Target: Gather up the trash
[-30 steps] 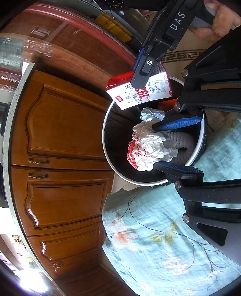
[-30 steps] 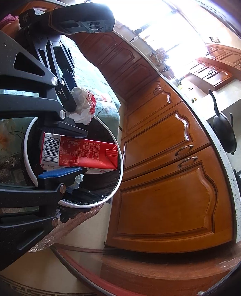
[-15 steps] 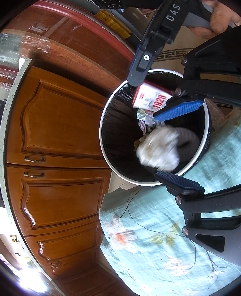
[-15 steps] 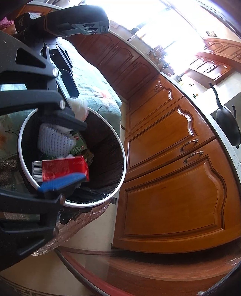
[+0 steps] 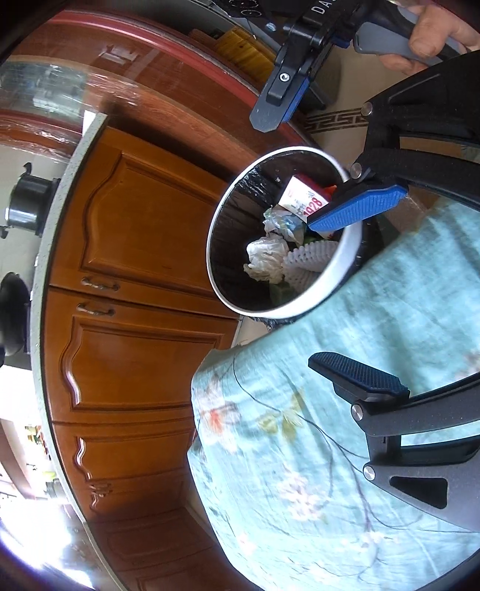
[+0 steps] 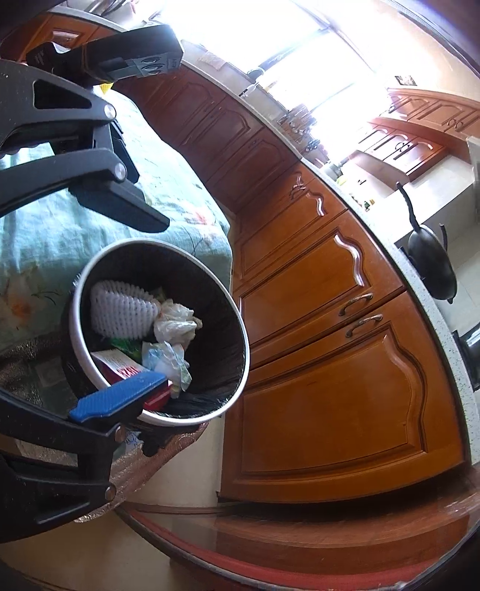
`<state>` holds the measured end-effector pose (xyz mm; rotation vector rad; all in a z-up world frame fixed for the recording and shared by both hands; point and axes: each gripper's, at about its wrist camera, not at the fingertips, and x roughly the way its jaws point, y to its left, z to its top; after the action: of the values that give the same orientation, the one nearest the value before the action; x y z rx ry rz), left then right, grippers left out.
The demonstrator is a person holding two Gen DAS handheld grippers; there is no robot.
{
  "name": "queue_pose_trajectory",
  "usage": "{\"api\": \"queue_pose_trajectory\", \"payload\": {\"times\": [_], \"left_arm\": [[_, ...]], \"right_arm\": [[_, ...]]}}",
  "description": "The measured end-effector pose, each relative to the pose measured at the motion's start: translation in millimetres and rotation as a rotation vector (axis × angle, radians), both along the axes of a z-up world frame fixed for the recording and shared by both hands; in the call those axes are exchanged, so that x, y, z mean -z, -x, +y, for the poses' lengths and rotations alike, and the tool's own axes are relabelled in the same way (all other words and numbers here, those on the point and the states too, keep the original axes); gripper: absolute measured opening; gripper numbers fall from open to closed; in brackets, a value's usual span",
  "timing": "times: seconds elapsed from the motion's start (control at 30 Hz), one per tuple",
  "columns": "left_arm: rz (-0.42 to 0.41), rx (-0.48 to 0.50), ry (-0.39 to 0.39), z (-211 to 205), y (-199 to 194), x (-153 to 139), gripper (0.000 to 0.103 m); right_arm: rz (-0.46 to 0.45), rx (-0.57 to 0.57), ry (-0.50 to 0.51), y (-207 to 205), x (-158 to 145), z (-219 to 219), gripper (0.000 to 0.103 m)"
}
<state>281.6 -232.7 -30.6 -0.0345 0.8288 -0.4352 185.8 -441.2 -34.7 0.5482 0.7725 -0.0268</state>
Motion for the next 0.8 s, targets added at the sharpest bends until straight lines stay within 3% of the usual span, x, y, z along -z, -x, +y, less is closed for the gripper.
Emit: {"api": "queue_pose_trajectory", "payload": {"times": [0.33, 0.47, 0.8], "left_arm": [[-0.053, -0.087, 0.052, 64, 76, -5, 0.078], [-0.092, -0.142, 0.046, 87, 102, -7, 0.081], [-0.260, -0.187, 0.027, 111, 163, -18, 0.087]], "right_arm": [[-0.062, 0.029, 0.032, 43, -5, 54, 0.097], [-0.086, 0.034, 0.113, 59, -8, 80, 0.102], [-0.166, 0.024, 0.320, 88, -13, 126, 0.103]]}}
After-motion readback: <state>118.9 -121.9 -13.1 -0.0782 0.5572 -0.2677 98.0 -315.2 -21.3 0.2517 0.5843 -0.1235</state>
